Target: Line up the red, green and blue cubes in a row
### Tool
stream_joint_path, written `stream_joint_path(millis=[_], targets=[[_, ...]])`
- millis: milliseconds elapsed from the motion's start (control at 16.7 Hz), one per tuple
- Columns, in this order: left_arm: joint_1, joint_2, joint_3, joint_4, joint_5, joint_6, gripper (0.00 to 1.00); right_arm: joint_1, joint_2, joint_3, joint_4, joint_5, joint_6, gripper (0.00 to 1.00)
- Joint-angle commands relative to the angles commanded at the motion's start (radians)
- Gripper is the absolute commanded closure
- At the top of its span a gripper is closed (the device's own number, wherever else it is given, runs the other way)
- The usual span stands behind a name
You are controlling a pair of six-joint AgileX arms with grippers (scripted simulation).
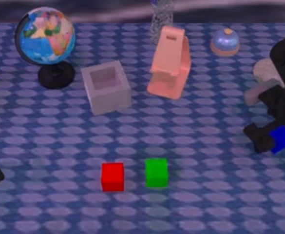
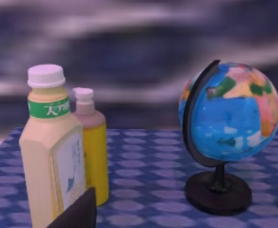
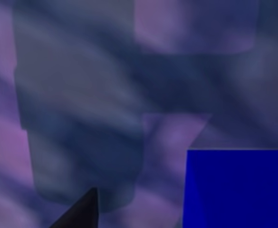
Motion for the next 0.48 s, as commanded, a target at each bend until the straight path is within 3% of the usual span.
stream_joint_path(millis=[120, 480], targets=[[0.0, 0.0, 0.0, 0.0, 0.0, 0.0, 0.0, 0.0, 0.0, 0.0, 0.0, 0.0, 0.0, 0.0], [0.0, 0.0, 0.0, 0.0, 0.0, 0.0, 0.0, 0.0, 0.0, 0.0, 0.0, 0.0, 0.0, 0.45]])
